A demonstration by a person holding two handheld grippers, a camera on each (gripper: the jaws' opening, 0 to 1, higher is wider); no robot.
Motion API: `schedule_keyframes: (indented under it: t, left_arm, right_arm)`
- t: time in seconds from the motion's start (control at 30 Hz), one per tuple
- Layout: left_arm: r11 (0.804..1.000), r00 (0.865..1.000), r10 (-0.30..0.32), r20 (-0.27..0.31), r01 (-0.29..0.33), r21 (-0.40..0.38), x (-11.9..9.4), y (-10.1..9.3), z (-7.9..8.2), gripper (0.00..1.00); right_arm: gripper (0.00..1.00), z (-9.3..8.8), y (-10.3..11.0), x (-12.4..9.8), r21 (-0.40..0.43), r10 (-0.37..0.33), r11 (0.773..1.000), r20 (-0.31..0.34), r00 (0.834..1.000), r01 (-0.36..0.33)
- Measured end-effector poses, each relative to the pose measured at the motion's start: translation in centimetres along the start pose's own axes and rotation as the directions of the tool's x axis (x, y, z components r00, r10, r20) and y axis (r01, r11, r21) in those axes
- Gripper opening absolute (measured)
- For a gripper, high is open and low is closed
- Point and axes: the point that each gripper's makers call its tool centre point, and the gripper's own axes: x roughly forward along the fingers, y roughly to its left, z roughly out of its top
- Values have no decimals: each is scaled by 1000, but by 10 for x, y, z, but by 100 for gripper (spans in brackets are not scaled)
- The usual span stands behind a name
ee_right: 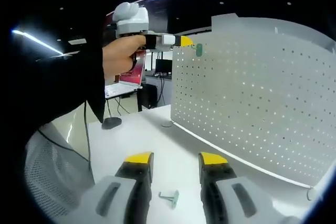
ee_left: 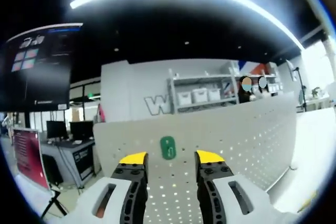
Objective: Insert the hook assembly into the mounting plate slot until the hook locks in place.
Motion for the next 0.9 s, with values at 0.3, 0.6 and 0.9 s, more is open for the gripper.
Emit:
schedule_keyframes:
  t: [0.3, 0.6, 0.9]
  left_arm:
    - [999, 999, -48, -20, 49, 8, -29, -13, -6, 38]
    - [996, 996, -90, -29, 90, 2, -60, -21, -10, 38]
    - [990, 988, -140, -64, 141, 2, -91, -41, -27, 38]
  right_arm:
    - [32, -1, 0, 0, -11, -2, 1000, -5, 1000, 2]
    - [32, -4, 1, 1, -27, -2, 1000, -17, 1000, 2]
    - [32, -6, -1, 0, -30, -9, 1000, -23, 1000, 9]
